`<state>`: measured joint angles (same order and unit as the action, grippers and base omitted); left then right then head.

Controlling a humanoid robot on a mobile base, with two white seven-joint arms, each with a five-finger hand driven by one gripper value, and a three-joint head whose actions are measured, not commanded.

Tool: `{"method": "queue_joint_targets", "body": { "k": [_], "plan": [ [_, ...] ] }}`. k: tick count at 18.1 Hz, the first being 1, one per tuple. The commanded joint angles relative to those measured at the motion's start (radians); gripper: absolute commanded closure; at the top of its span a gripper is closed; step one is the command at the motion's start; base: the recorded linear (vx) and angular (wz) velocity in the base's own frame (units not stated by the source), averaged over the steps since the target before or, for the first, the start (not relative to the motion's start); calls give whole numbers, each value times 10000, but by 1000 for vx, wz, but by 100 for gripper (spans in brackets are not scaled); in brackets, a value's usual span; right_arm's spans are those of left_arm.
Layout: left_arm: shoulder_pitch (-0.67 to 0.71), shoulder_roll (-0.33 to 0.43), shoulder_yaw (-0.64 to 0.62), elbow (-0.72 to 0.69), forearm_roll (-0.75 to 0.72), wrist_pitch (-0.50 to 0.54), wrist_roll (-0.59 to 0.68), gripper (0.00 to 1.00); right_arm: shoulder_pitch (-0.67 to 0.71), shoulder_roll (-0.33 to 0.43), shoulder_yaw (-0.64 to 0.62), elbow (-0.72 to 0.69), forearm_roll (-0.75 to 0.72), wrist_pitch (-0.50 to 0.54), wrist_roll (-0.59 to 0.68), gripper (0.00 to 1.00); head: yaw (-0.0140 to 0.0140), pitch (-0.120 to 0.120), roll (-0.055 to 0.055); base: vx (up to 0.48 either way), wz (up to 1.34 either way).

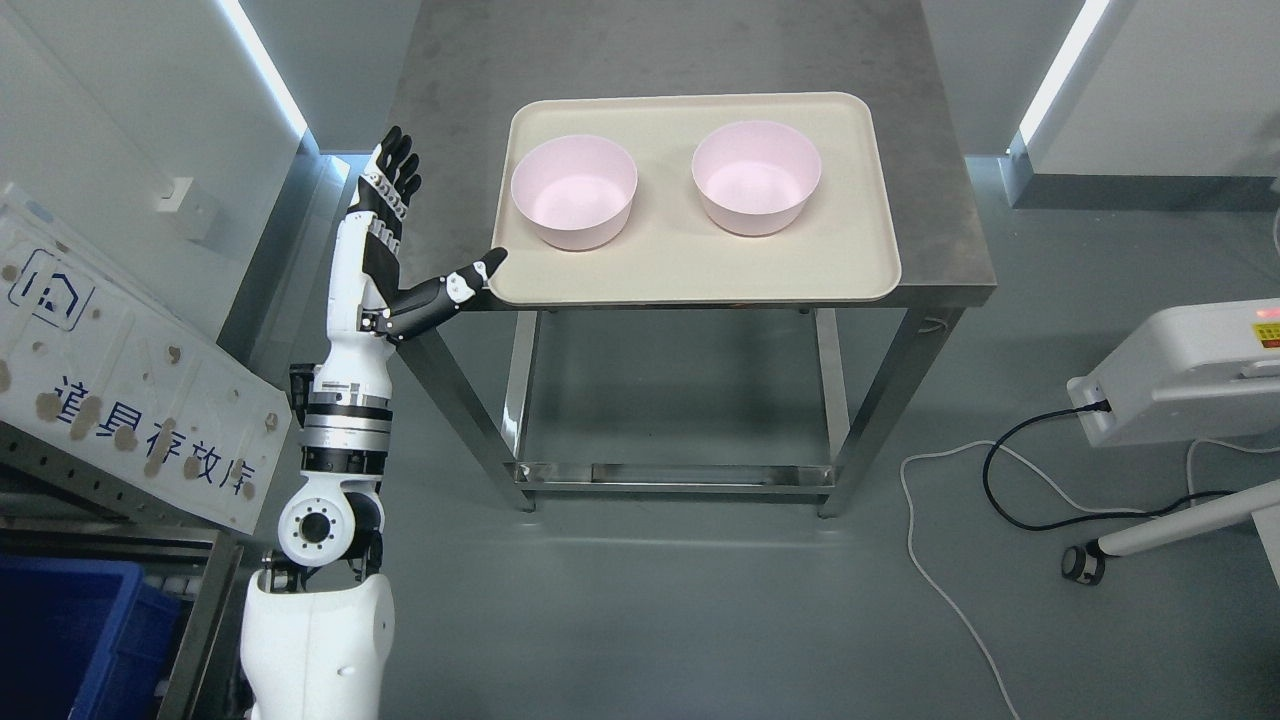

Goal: Stack pink IKEA bowls on left shelf middle
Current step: 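Raise the left hand and reach toward the nearer pink bowl's rim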

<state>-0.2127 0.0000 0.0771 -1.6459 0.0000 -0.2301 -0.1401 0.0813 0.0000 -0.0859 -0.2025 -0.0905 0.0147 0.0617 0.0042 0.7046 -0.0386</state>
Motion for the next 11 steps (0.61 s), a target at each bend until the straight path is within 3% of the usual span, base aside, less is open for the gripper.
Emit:
{"method": "queue_joint_targets", "body": {
  "k": [1, 8, 11],
  "plan": [
    [363, 175, -233, -1, 337, 14, -10, 0, 0, -175, 0, 0, 0, 6, -19, 0, 0, 0, 0, -6, -21],
    [164, 175, -218, 106, 322, 61, -10, 0, 0, -175, 0, 0, 0, 6, -19, 0, 0, 0, 0, -1, -3],
    [-828, 175, -234, 396, 307, 763, -299, 1, 0, -175, 0, 0, 0, 6, -4, 0, 0, 0, 0, 0, 0]
  ]
}}
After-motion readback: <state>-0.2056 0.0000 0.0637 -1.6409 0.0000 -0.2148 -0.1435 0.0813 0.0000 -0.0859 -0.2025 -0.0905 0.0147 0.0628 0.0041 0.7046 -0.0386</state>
